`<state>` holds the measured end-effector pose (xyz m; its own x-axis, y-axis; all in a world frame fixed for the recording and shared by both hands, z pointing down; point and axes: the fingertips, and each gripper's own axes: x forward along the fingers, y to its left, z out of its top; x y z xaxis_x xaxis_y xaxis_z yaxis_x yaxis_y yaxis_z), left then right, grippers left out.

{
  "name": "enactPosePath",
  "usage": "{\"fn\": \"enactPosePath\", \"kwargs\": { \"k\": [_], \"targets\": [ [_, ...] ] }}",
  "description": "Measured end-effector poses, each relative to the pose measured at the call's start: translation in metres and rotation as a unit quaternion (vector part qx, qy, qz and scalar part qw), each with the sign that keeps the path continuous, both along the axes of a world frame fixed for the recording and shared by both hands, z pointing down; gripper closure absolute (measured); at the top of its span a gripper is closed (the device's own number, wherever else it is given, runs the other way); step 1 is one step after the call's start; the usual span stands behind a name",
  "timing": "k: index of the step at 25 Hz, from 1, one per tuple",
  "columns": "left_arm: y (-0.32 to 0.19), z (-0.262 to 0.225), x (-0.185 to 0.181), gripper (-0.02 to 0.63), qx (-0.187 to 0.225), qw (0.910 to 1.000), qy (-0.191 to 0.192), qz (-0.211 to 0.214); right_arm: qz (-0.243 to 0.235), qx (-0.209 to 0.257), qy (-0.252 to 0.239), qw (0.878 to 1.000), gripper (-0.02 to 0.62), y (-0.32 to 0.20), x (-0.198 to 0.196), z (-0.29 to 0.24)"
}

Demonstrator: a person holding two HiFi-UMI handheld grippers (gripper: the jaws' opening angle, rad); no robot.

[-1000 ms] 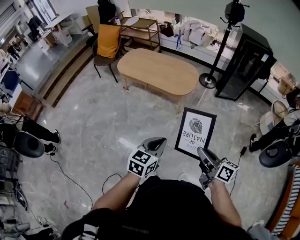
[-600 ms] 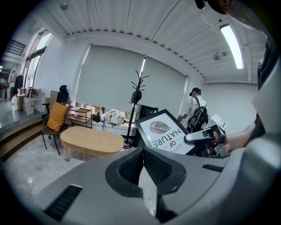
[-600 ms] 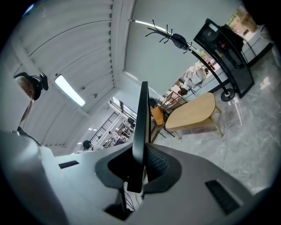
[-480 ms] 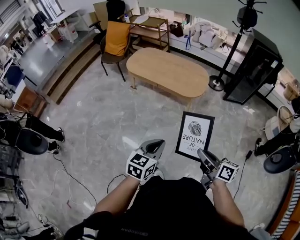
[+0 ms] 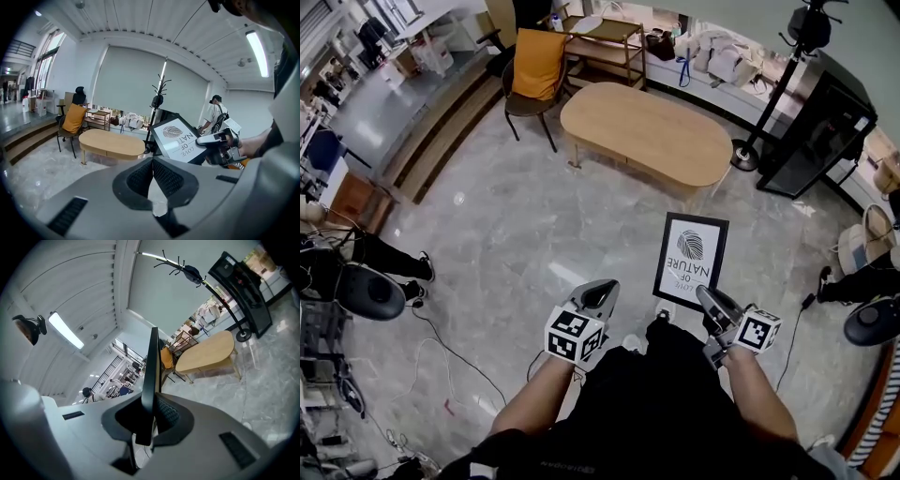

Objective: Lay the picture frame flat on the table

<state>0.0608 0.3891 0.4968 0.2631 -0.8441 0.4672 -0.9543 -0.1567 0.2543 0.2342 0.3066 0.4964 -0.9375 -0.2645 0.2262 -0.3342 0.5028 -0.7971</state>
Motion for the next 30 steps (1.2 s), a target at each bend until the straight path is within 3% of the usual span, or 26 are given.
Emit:
{"fn": "enactPosePath", "kwargs": {
  "k": [6, 13, 17, 26, 30],
  "targets": [
    [-0.015, 0.002, -0.031, 0.601, -0.001, 0.9995, 0.010, -0.030, -0.042, -0.007, -0.011, 0.999, 0.557, -0.018, -0.055, -0.001],
    [-0.039, 0.008, -0.080, 0.601, -0.025, 0.9985, -0.006, -0.049, -0.067, -0.011, -0.043, 0.997, 0.557, -0.068, -0.128, 0.000],
    [-0.092, 0.005, -0.106, 0.601, -0.025, 0.9980, -0.003, -0.057, -0.070, -0.008, -0.047, 0.996, 0.557, -0.116, -0.151, 0.001],
    [-0.238, -0.020, -0.118, 0.601, 0.011, 0.9990, -0.044, 0.003, -0.051, 0.011, -0.048, 0.997, 0.556, -0.243, -0.167, 0.002],
    [-0.273, -0.019, -0.116, 0.601, 0.007, 0.9995, -0.030, 0.008, -0.036, 0.004, -0.045, 0.998, 0.557, -0.271, -0.167, 0.003]
  ]
}}
